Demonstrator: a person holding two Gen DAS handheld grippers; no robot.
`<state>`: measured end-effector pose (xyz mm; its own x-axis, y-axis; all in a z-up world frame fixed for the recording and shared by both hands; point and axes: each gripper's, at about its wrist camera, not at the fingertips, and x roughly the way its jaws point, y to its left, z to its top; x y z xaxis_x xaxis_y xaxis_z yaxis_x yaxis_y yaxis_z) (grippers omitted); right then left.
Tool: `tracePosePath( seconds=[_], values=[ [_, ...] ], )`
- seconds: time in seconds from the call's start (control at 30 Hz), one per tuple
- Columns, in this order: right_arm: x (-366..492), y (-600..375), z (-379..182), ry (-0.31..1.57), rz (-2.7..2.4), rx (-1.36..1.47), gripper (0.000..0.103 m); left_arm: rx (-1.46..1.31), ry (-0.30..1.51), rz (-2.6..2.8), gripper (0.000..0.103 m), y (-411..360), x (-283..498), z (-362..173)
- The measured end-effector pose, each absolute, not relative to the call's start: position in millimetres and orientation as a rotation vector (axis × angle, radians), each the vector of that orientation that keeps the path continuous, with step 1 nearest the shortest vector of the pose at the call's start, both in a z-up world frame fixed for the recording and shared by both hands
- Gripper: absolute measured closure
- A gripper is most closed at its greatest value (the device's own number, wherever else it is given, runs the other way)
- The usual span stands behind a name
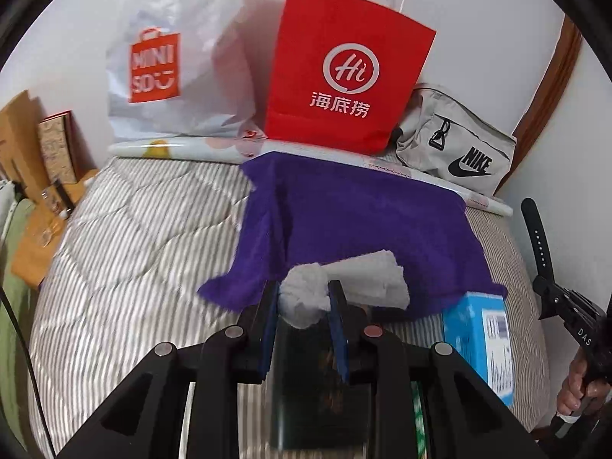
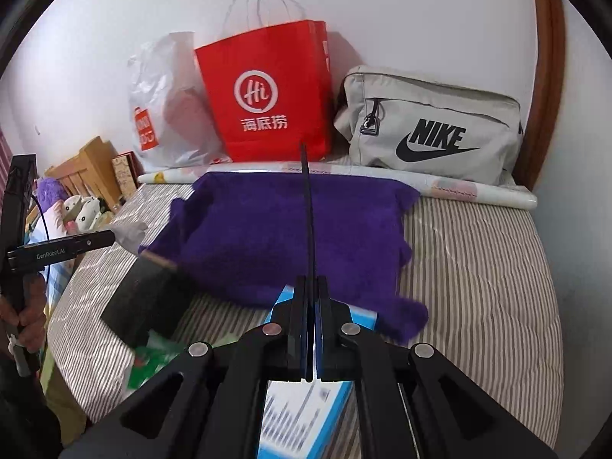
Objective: Organize soft objects
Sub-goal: 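Carry the strap and cloth onto the purple towel and open both tools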
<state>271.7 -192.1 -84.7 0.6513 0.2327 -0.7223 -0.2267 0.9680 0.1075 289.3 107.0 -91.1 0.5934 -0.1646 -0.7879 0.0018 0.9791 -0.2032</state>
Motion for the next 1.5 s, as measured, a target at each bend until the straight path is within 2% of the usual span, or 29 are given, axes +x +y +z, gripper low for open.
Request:
tracePosePath(
  seconds=[0.3, 0.7, 1.3, 1.4, 1.43, 1.5],
  values=[
    [338.1, -194.9, -110.7, 0.864, 0.236, 0.002, 0.1, -0.159, 0.981, -0.134, 0.079, 91.0, 359.1, -110.3],
    [385.4, -204.0, -161.6, 0.997, 0.243, -0.012, 0.1, -0.143, 1.053, -0.15, 0.079, 86.8, 431.7, -144.8],
    [400.6, -206.9, -191.3, 1.092, 0.245, -0.004, 0.1, -0.086, 1.096, -0.131, 0.079, 72.3, 466.8, -165.3],
    [401.1, -203.0, -192.3, 1.097, 0.243, -0.012, 0.099, -0.112, 1.117, -0.141, 0.073, 74.3, 468.2, -167.6],
    [400.5, -202.2, -192.5, 1.098, 0.243, -0.019, 0.099, -0.117, 1.12, -0.141, 0.067, 74.7, 468.5, -167.5],
    [399.7, -202.9, -192.4, 1.097, 0.24, -0.025, 0.099, -0.119, 1.105, -0.141, 0.05, 75.3, 466.2, -164.3]
  ],
)
